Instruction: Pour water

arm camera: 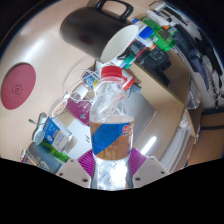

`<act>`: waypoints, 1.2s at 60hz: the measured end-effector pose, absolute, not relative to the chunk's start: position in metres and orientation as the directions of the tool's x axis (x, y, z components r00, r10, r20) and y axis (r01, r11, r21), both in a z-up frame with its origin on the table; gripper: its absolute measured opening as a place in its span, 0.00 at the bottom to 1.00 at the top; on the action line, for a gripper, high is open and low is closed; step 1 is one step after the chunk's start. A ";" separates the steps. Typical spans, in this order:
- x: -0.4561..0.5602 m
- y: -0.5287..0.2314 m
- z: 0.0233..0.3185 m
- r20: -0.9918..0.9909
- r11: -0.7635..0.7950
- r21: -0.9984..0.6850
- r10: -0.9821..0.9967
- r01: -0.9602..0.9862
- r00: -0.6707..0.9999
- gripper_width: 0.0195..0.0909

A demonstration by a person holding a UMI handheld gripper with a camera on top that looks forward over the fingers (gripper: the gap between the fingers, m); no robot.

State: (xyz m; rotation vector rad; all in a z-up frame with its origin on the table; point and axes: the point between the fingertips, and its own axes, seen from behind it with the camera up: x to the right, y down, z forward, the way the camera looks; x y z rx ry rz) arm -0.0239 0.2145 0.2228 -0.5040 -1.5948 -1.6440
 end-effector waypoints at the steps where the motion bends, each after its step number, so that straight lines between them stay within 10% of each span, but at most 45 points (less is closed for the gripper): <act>1: -0.023 0.215 0.222 0.744 0.087 0.655 -0.251 0.751 -0.620 0.31; 12: -0.016 0.219 0.236 0.835 0.112 0.531 -0.234 0.840 -0.497 0.30; 22: 0.017 0.221 0.244 0.988 0.145 -0.127 -0.068 0.981 0.138 0.31; 35: 0.020 0.205 0.177 0.308 0.000 -0.947 0.273 0.321 0.911 0.31; 42: 0.004 0.195 0.142 -0.013 -0.114 -0.993 0.372 0.032 0.928 0.31; 72: -0.021 0.178 0.081 -0.053 -0.134 -0.991 0.459 0.010 0.887 0.34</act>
